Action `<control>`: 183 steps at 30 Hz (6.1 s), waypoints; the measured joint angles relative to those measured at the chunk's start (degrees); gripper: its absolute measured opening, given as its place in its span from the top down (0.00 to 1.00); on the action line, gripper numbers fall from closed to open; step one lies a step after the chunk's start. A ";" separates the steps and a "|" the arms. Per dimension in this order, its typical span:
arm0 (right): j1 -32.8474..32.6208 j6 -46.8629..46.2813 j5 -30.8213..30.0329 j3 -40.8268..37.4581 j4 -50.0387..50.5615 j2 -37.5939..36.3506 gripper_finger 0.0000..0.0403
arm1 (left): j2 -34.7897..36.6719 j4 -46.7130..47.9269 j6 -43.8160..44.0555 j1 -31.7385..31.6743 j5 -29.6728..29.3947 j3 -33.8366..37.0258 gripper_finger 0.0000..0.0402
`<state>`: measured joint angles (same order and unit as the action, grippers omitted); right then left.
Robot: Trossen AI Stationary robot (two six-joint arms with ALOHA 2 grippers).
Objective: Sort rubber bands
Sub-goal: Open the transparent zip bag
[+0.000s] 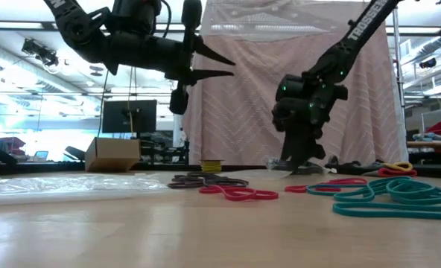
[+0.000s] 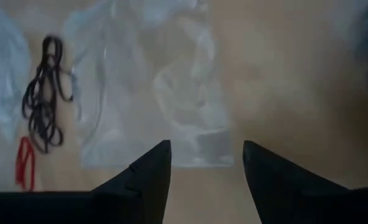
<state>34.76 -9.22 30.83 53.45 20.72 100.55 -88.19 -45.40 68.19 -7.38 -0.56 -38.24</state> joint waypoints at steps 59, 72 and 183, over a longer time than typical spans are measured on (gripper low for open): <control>-20.68 -32.05 -28.00 4.23 -23.77 -41.08 1.00 | -6.13 -2.29 -16.55 -2.62 19.33 0.07 0.82; -20.68 -26.64 -27.67 19.52 -19.57 -34.09 1.00 | -20.49 -37.34 -16.54 0.00 13.52 -5.08 0.70; -34.75 -33.12 -35.55 -6.25 -15.48 -8.55 1.00 | 33.88 44.92 -50.30 -2.98 5.12 -11.34 0.88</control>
<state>0.01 -42.34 -4.73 47.20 5.24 92.00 -54.30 -0.47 17.89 -10.36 4.56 -49.58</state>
